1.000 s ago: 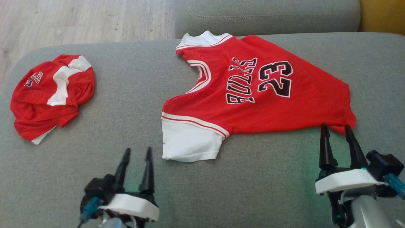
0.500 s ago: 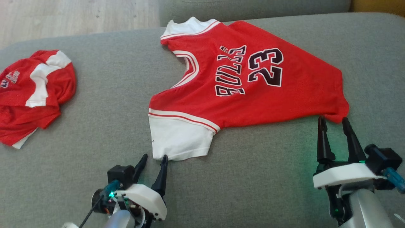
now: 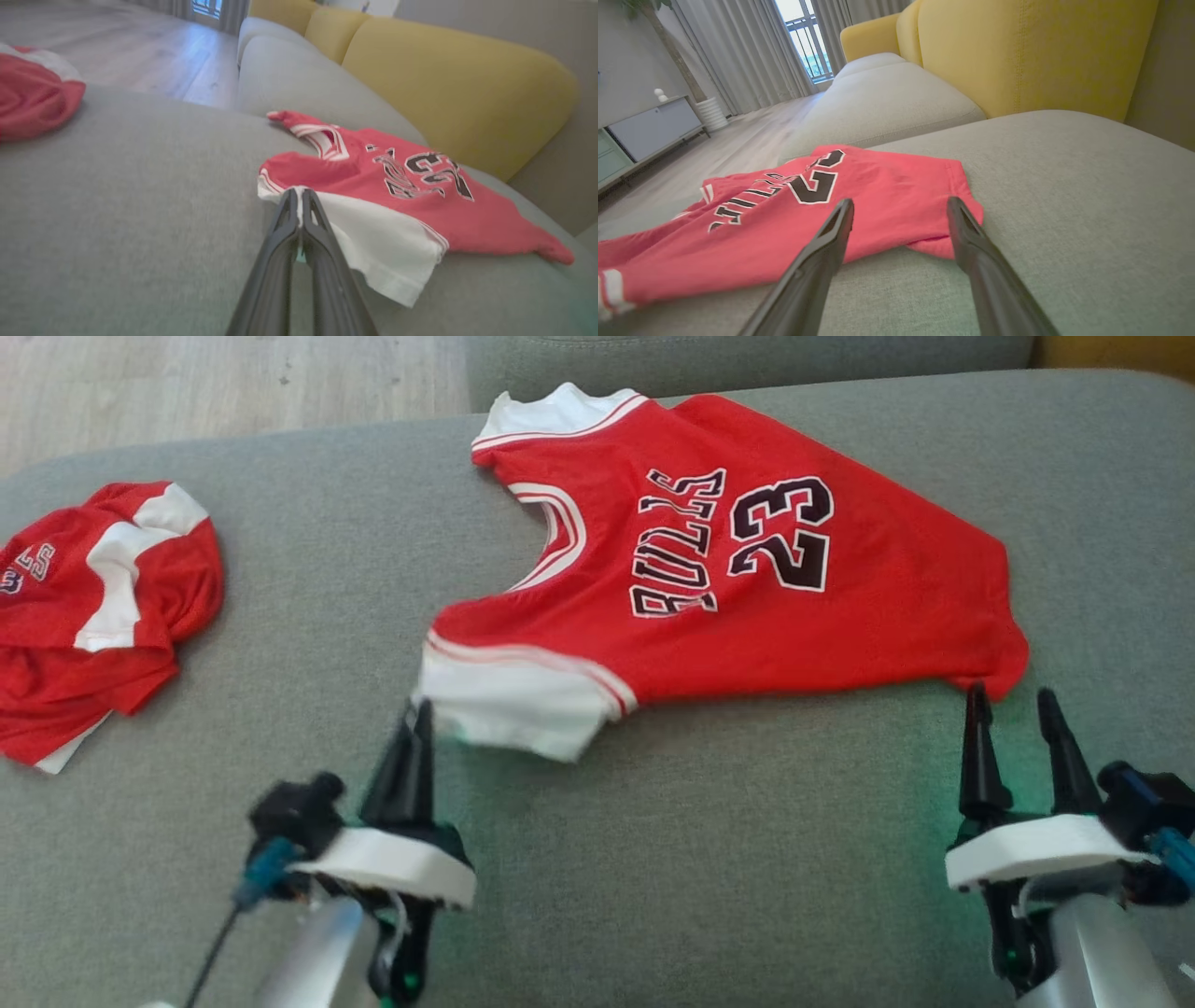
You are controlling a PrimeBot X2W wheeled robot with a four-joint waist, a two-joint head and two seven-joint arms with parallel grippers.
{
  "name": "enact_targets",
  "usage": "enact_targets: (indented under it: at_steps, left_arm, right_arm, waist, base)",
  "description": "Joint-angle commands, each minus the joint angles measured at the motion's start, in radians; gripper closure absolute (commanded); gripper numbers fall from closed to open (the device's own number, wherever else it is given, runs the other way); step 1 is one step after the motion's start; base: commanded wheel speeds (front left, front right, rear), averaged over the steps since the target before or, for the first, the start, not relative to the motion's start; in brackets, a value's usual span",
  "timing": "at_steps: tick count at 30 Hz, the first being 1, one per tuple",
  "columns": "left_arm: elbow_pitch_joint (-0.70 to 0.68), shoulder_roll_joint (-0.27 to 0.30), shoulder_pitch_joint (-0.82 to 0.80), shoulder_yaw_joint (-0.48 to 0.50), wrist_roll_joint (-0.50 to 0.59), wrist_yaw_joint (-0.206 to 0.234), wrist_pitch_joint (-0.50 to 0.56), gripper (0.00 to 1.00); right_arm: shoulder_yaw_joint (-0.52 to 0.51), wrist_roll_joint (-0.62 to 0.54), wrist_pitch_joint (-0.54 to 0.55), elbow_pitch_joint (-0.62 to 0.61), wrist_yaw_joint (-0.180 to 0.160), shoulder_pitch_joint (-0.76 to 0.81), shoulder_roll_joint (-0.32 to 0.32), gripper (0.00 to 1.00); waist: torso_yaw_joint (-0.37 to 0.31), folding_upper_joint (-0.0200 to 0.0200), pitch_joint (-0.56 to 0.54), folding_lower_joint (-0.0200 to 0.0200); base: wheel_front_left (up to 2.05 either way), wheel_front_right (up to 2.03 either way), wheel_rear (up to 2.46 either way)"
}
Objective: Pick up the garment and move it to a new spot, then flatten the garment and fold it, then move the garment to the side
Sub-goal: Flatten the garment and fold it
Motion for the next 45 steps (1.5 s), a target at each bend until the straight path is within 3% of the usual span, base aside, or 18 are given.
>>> enact_targets:
  at_steps: [1,9,17,32,33,34,40,45]
  left_arm:
    - [-0.063,0.008,-0.037,0.062,0.000,0.004,-0.016,1.00]
    - [-0.288,-0.011,0.035,0.189,0.059,-0.009,-0.017,1.00]
    - [-0.288,-0.016,0.057,0.187,0.076,-0.023,-0.018,1.00]
    - [-0.268,-0.017,0.051,0.163,0.068,-0.022,-0.018,1.00]
    - [-0.267,-0.017,0.050,0.162,0.068,-0.022,-0.018,1.00]
    - [-0.265,-0.017,0.050,0.162,0.067,-0.021,-0.018,1.00]
    - [-0.244,-0.017,0.049,0.179,0.070,-0.013,-0.018,1.00]
    - [-0.233,-0.017,0.049,0.211,0.073,-0.008,-0.018,1.00]
  right_arm:
    - [0.012,-0.015,0.011,-0.009,-0.001,-0.031,-0.004,0.00]
    - [-0.012,-0.023,0.074,0.100,-0.001,-0.036,-0.004,0.00]
    - [0.105,0.068,0.102,0.131,-0.001,-0.040,-0.004,0.00]
    - [0.093,0.073,0.125,0.241,-0.001,-0.121,-0.004,0.02]
    - [0.091,0.067,0.128,0.252,-0.001,-0.127,-0.004,0.41]
    - [0.092,0.066,0.129,0.261,-0.001,-0.132,-0.004,1.00]
    - [0.083,0.062,0.114,0.270,-0.001,-0.139,-0.004,1.00]
    - [0.109,0.074,0.124,0.192,-0.001,-0.109,-0.004,1.00]
  waist:
    - [0.006,0.0000,-0.003,0.0000]
    - [0.018,0.0000,-0.003,0.0000]
    - [0.019,0.0000,0.001,0.0000]
    - [0.049,0.0000,0.019,0.0000]
    - [0.051,0.0000,0.021,0.0000]
    - [0.053,0.0000,0.023,0.0000]
    - [0.047,0.0000,0.011,0.0000]
    - [0.024,0.0000,-0.023,0.0000]
  base:
    - [0.00,0.00,0.00]
    - [0.00,0.00,0.00]
    - [0.00,0.00,0.00]
    - [0.00,0.00,0.00]
    - [0.00,0.00,0.00]
    - [0.00,0.00,0.00]
    - [0.00,0.00,0.00]
    - [0.00,0.00,0.00]
